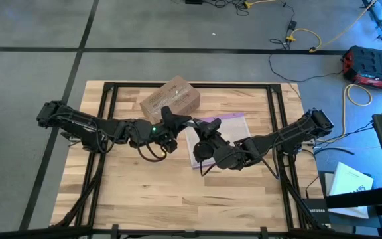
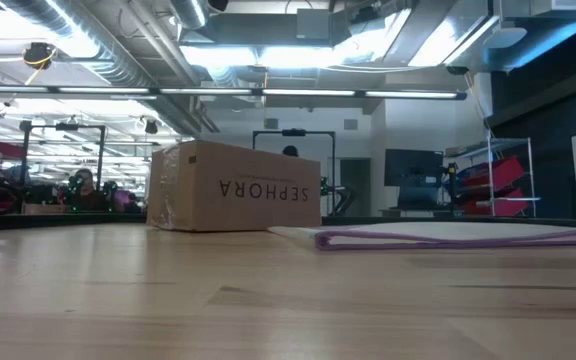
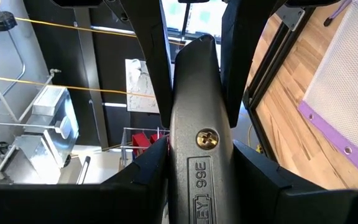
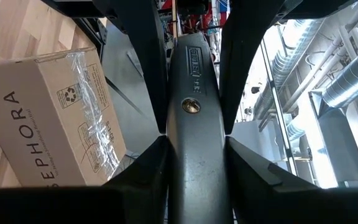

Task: Unpack boxes
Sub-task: Open the cutter

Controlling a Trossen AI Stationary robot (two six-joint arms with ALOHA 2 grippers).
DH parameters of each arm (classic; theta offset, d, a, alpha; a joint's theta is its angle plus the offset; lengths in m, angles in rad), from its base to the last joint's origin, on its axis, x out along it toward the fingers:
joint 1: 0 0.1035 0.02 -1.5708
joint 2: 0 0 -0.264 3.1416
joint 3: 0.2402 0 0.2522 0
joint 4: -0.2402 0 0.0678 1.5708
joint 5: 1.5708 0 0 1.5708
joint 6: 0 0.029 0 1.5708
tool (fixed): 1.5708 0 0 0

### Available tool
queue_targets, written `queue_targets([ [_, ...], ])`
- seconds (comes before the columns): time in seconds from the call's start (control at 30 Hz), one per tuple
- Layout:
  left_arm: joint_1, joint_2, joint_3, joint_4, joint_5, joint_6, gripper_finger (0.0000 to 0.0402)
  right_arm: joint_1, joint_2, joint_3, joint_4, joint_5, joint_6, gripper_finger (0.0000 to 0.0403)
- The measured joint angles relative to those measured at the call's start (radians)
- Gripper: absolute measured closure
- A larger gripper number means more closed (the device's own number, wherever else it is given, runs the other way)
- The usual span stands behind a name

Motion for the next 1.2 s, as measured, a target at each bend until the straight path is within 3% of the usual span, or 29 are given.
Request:
queue_targets([
  [1.2,0.024,0.0,0.0,0.001,0.0,0.011,0.0278,0.0,0.0,0.0,-0.02,0.017,0.002,0.0296],
])
